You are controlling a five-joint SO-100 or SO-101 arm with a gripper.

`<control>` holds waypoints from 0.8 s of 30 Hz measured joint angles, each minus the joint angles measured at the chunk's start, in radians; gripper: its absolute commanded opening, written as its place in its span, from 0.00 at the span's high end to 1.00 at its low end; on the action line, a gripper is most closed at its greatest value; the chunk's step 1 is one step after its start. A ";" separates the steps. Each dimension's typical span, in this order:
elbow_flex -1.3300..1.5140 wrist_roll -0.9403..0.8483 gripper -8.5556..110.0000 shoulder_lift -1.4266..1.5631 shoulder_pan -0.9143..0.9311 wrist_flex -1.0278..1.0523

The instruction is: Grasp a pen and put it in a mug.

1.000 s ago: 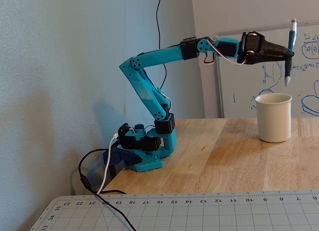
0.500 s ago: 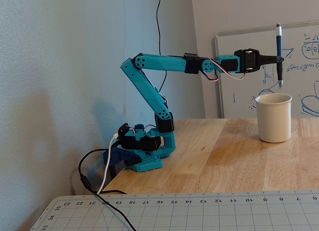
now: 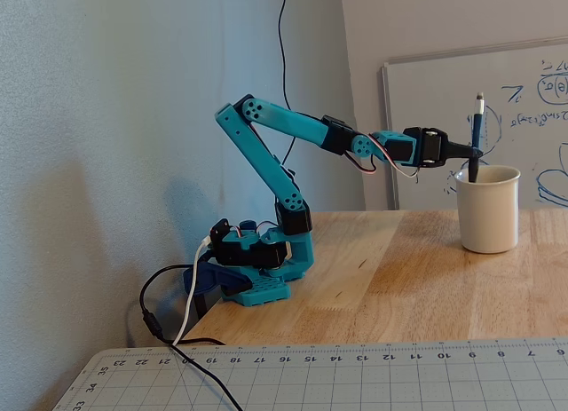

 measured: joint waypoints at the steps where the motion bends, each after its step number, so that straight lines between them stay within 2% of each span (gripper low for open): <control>1: 0.000 0.000 0.90 0.000 0.000 0.000; 8: 0.000 0.000 0.73 0.000 0.000 0.000; 16: 0.000 -0.011 0.78 0.015 0.000 0.015; 20: 0.000 -0.140 0.78 0.097 0.000 0.133; 24: 0.000 -0.373 0.79 0.190 0.046 0.353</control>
